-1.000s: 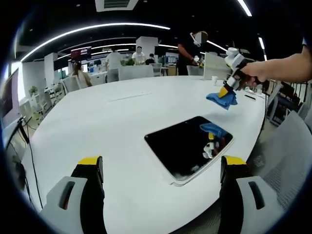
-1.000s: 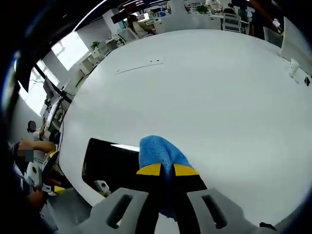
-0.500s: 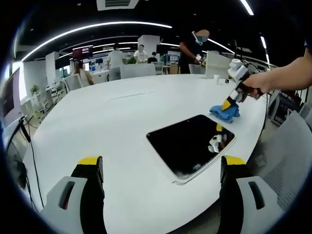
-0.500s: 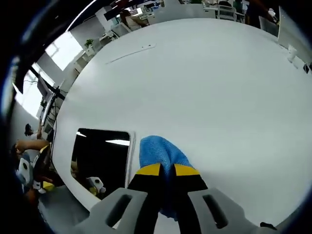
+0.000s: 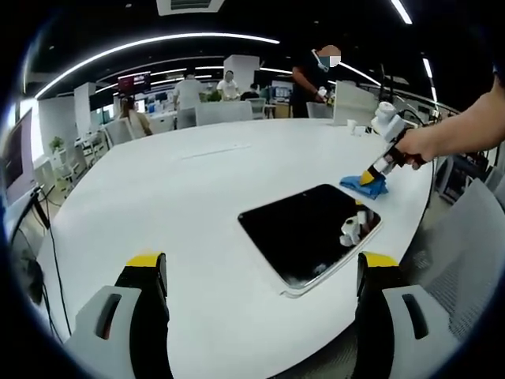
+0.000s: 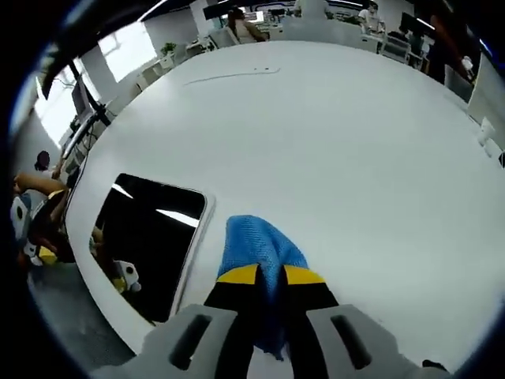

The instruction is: Wipe the mirror surface with the cleaning cloth until all visible marks leave the cleaned area.

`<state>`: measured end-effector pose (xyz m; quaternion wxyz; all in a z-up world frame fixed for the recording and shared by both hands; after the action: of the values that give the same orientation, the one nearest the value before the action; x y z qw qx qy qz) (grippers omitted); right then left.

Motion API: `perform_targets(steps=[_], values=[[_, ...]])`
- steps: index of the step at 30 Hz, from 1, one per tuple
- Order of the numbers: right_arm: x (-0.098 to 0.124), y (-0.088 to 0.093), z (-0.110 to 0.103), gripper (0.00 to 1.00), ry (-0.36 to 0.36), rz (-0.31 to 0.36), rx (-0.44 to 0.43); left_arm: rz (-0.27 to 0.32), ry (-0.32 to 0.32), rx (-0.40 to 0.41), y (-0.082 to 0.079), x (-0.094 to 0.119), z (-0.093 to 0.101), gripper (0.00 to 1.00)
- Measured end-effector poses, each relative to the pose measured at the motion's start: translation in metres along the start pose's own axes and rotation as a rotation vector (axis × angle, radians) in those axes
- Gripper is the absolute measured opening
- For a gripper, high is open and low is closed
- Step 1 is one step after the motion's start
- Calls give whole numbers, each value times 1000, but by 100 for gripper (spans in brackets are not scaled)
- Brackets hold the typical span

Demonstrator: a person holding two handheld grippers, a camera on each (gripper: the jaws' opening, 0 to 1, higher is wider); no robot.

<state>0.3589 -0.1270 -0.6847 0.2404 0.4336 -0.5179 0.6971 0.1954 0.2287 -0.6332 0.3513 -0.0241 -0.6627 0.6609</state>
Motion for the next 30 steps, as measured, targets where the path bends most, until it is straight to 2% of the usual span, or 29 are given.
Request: perform_targets(steps=[2, 3, 5, 9, 10, 11, 12, 13, 16, 18, 19, 20, 22, 23, 25, 26, 29, 30], values=[[2, 1, -4, 14, -12, 11, -3, 0, -2, 2, 0, 0, 0, 99], [2, 0, -6, 20, -19, 29, -4, -1, -4, 3, 0, 0, -1, 99], [3, 2, -12, 26, -17, 51, 24, -4, -5, 6, 0, 0, -1, 99], [3, 4, -16, 34, -31, 84, 58, -11, 0, 10, 1, 0, 0, 99], [2, 2, -19, 37, -72, 143, 90, -10, 3, 11, 1, 0, 0, 99], [3, 4, -20, 41, -82, 157, 83, -8, 4, 15, 1, 0, 0, 99], [5, 4, -22, 45, -108, 161, 23, -6, 5, 16, 0, 0, 0, 99], [5, 3, -25, 50, -155, 191, 10, 2, 6, 20, -1, 0, 1, 99], [10, 2, -22, 57, -181, 172, 25, 26, 4, 67, -3, 2, -1, 99], [17, -1, -18, 68, -182, 189, 31, 45, -2, 80, -7, 6, -3, 99], [26, -9, -15, 71, -197, 255, 63, 53, 2, 64, -10, 8, -3, 99], [32, -9, -11, 74, -191, 252, 73, 55, 6, 47, -11, 10, -5, 99], [46, -9, -3, 75, -207, 306, 111, 54, 3, 48, -10, 15, -13, 99], [52, -5, 5, 78, -188, 294, 118, 50, 8, 55, -8, 18, -18, 99], [60, 1, 17, 82, -168, 331, 176, 46, 8, 65, -5, 24, -25, 99], [63, 6, 22, 86, -151, 320, 185, 48, 5, 64, -5, 27, -28, 99], [72, 22, 36, 93, -144, 314, 168, 54, -7, 59, -5, 34, -35, 99], [76, 28, 41, 94, -147, 327, 136, 65, -10, 54, -6, 36, -37, 99]])
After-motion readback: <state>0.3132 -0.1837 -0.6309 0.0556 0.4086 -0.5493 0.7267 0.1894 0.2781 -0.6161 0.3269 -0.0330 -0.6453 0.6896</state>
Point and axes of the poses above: the point that each gripper's makers call its tool centre point, and the gripper's own axes: x roughly backward along the fingers, z roughly to its right, y roughly out of its underside, the point moved 7 cm from there along x, roughly backward along the fingers, and after that the axes turned 12 degrees about y, right-handed, at the moved point
